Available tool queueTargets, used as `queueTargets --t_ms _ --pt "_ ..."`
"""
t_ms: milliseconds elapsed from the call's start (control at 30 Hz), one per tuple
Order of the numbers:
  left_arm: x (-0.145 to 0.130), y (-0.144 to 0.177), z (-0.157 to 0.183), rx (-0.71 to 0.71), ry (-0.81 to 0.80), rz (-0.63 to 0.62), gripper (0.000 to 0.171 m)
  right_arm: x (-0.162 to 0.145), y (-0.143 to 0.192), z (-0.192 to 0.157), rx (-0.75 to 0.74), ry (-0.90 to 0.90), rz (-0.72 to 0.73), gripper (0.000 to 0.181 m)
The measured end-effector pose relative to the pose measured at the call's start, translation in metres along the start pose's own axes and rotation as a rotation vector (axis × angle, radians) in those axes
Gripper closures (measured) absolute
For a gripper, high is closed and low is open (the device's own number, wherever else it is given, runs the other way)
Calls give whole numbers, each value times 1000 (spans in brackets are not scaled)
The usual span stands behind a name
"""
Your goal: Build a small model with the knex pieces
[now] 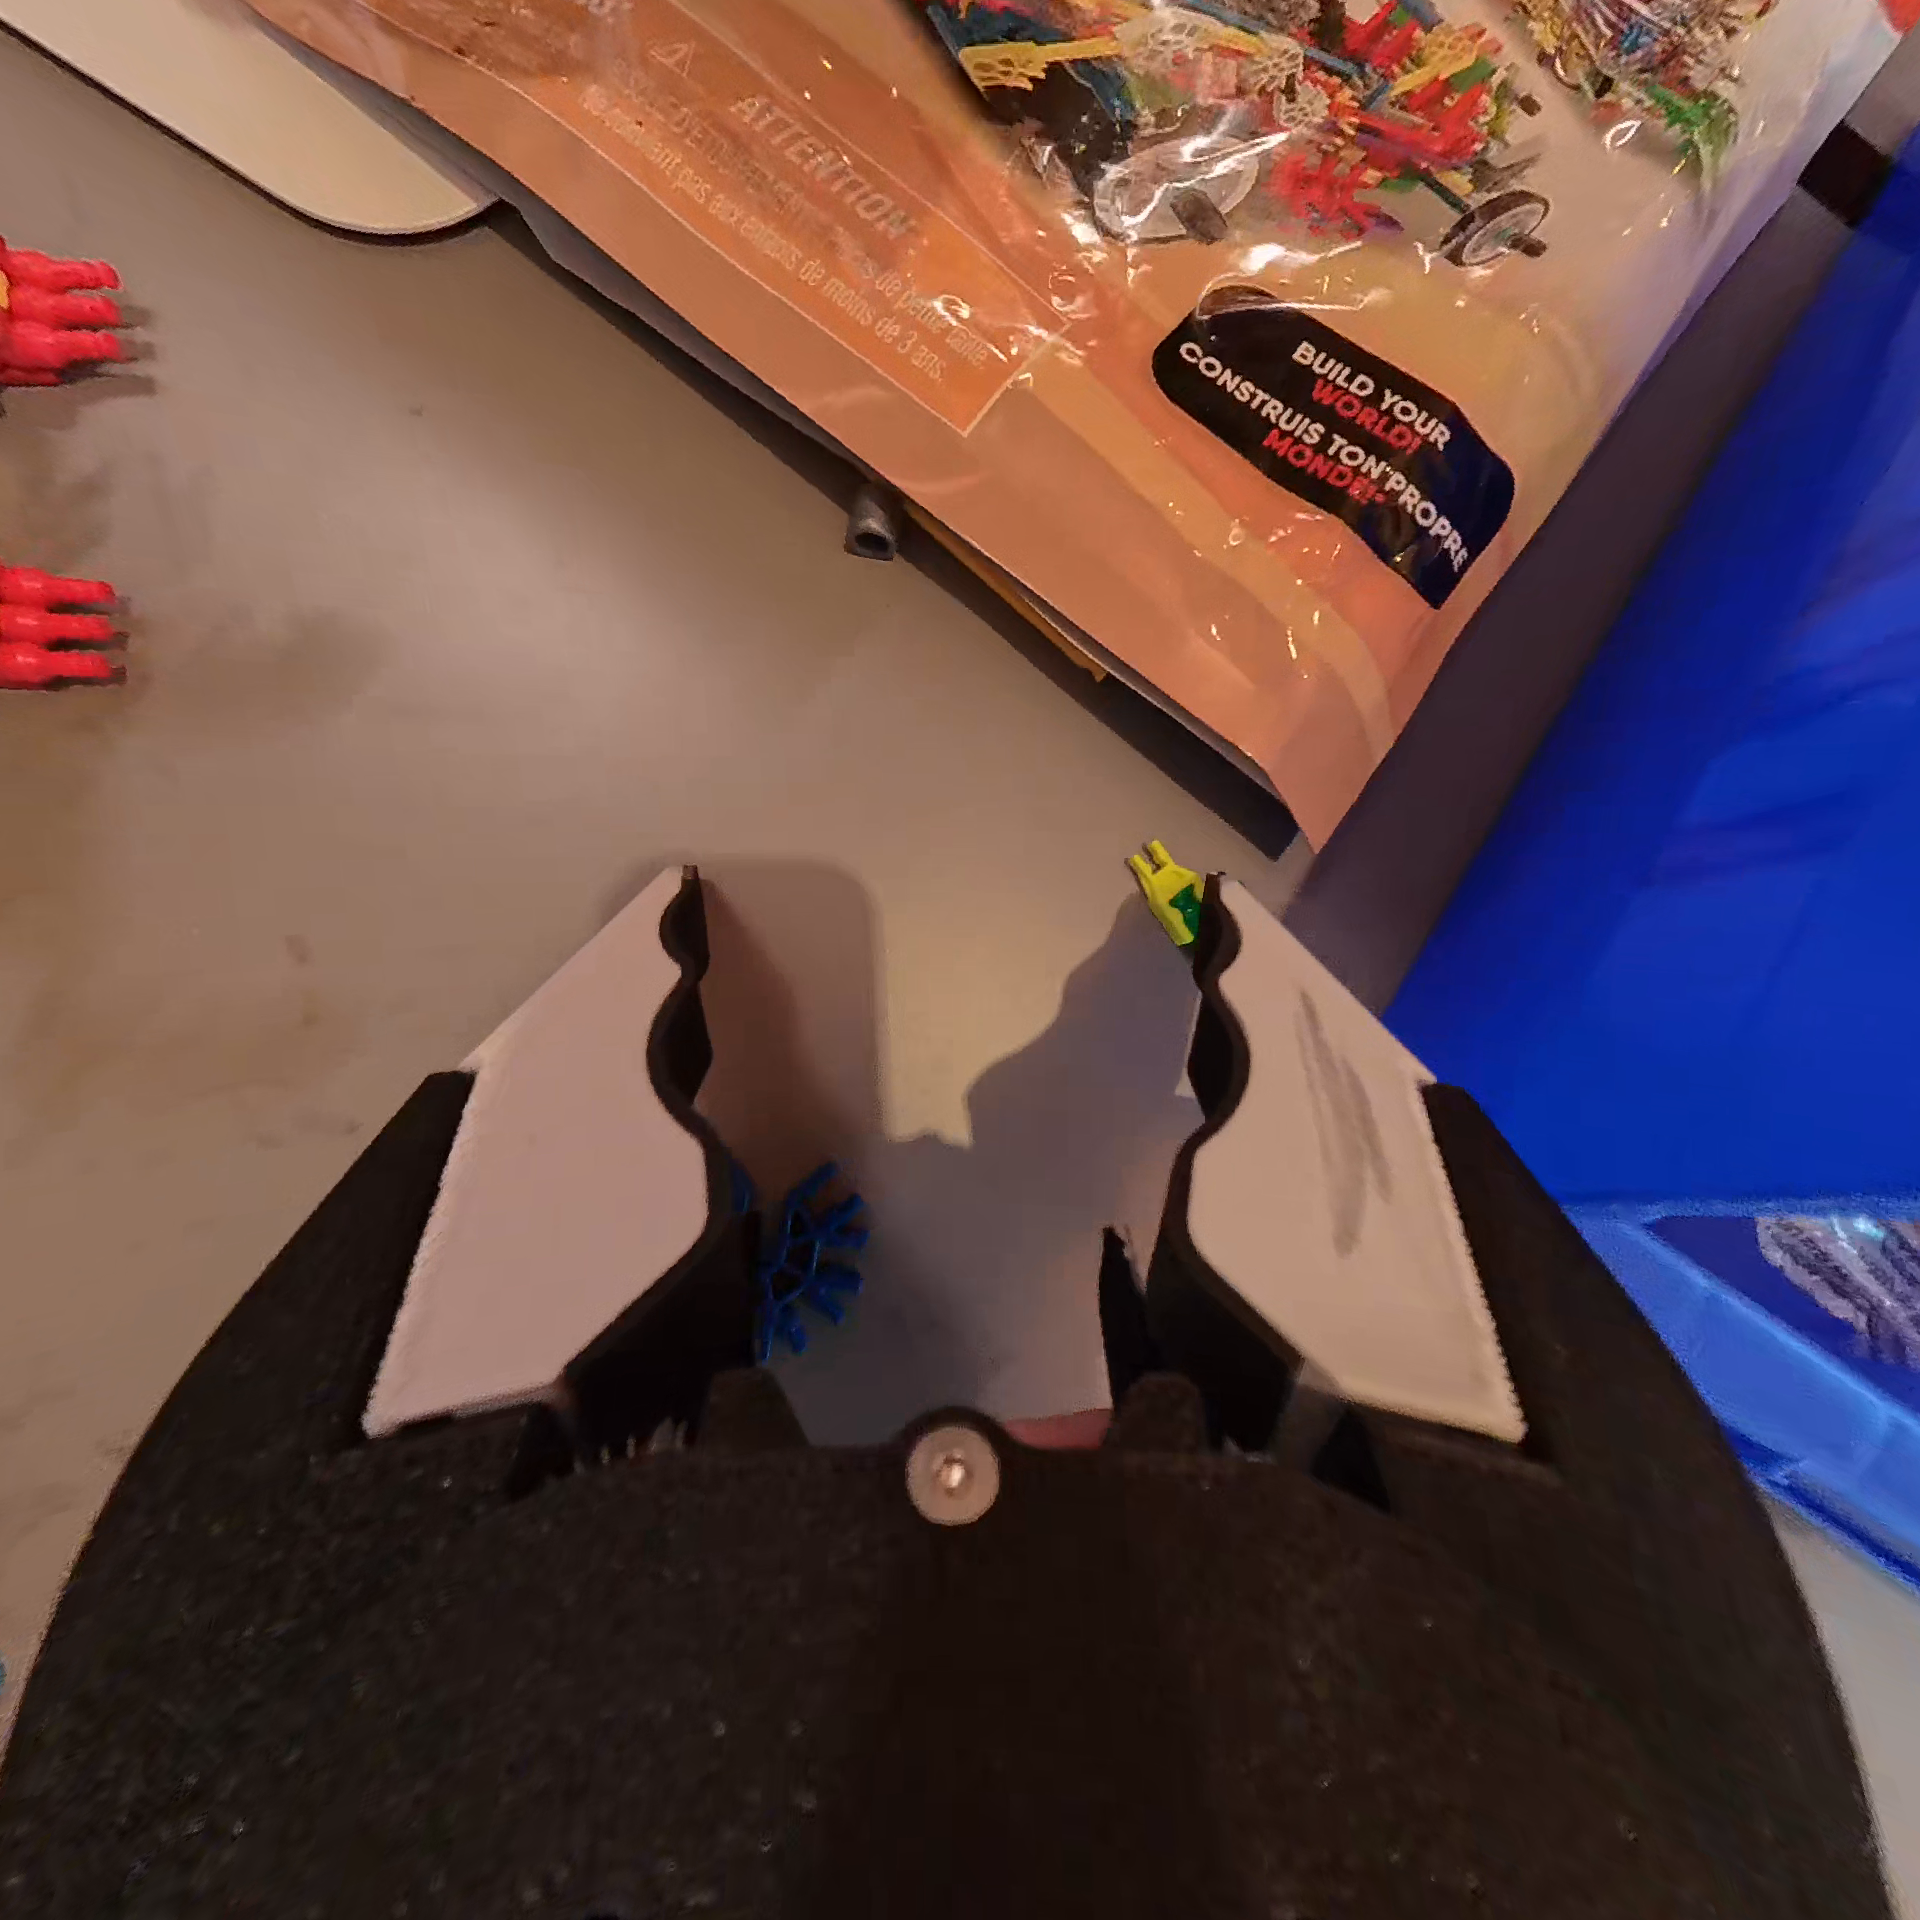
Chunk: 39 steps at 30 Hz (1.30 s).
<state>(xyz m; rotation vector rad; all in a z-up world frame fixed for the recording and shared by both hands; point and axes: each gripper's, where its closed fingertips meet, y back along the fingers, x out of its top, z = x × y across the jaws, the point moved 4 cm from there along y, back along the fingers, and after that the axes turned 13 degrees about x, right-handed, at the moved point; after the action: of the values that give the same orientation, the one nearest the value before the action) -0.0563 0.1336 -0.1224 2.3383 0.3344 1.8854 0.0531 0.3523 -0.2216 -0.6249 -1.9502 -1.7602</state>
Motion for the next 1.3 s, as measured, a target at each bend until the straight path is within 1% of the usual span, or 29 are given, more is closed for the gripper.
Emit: queueTargets --t_ms 100,133,200,267,300,367,433,467,500,633,667,767,833,900,1033,1100,1167,1233,1300 --pt "-1 -1 1 -5 3 -4 167 -2 2 0 8 -2 -16 88" --pt "-1 -1 1 -6 1 -5 167 -2 2 -2 15 1 -21 90" --pt "-2 -1 2 -7 -1 -8 167 -2 4 -10 53 11 -28 93" --pt "-2 -2 3 -8 -2 -8 167 -2 4 -29 116 35 -34 97" --pt "-2 -2 3 -8 -3 -8 167 -3 4 -41 146 61 -43 102" --pt "-2 -3 4 -10 -5 -9 167 -5 4 -68 204 117 -66 103" --pt "-2 -3 5 -10 -11 -13 167 -8 6 -95 287 170 -76 109" --pt "-3 -3 5 -9 -15 -15 167 -9 7 -103 306 193 -74 111" --pt "-3 -3 6 -9 -19 -16 167 -9 8 -105 297 212 -66 112" --pt "-3 -3 6 -10 -22 -17 167 -6 14 -95 249 263 -36 134" --pt "-3 -3 6 -11 -23 -17 167 -5 13 -90 231 272 -43 139" --pt "-3 -3 7 -11 -27 -18 167 -6 3 -83 212 284 -89 146" --pt "-3 -3 7 -10 -30 -18 167 -6 -2 -85 229 265 -96 157" --pt "-4 -3 6 -10 -30 -18 167 -4 -4 -83 205 250 -86 169" --pt "-5 -4 7 -13 -32 -24 167 -4 -4 -82 192 251 -75 169" --pt "-6 -4 7 -12 -35 -27 167 -1 -1 -81 202 242 -42 169" --pt "-5 -4 7 -13 -42 -23 165 10 10 -83 222 237 32 169" --pt "-2 -2 7 -12 -40 -12 164 32 28 -92 269 263 153 170" --pt "2 1 7 -24 -39 8 161 57 49 -110 354 327 279 169"
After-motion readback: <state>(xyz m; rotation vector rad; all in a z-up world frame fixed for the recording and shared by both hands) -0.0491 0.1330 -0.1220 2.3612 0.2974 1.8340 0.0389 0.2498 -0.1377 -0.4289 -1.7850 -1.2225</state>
